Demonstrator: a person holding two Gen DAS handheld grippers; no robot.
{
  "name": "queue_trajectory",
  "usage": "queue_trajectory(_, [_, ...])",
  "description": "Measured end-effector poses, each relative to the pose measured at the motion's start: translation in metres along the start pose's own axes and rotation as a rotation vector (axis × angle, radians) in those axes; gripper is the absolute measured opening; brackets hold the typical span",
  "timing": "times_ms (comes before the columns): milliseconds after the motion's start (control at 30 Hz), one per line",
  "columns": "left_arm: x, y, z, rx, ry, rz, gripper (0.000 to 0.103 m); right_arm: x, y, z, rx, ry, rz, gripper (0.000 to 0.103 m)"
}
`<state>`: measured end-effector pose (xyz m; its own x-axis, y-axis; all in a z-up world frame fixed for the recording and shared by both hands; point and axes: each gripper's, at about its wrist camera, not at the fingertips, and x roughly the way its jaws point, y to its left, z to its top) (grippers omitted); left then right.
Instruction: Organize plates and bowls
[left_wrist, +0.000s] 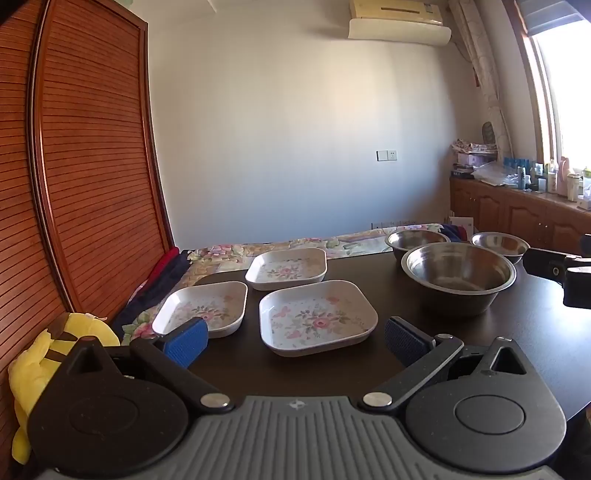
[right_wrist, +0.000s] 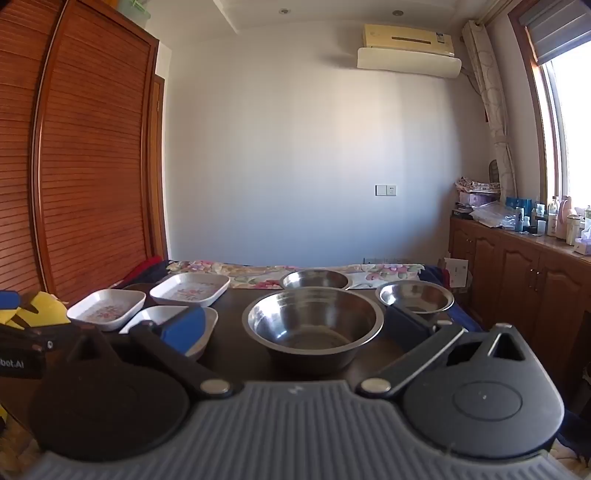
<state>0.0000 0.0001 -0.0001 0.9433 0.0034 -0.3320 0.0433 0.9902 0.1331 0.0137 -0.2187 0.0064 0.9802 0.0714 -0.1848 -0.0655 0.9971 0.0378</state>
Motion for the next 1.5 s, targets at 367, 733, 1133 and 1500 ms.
queue_trajectory(367, [0.002, 0.0021, 0.0005, -0.004, -0.002, 0.002, 0.103, -0.0003, -0.0052, -0.0022, -0.001, 0.013, -0.003, 0.103])
queue_trajectory(733, [-0.004, 0.0024, 0.0021, 0.003, -0.004, 0.002, 0.103, -0.0006, -0.0009, -0.0031, -0.002, 0.014, 0.002, 0.103])
queue_trajectory(1133, [-0.0033, 0.0025, 0.002, 0.007, -0.004, 0.005, 0.103, -0.0008, 0.0013, -0.0031, -0.008, 0.01, -0.001, 0.103])
queue_trajectory(1500, [-0.0024, 0.0033, 0.0026, 0.011, -0.002, 0.008, 0.103, -0.0023, 0.0008, -0.0027, -0.012, 0.01, -0.006, 0.103])
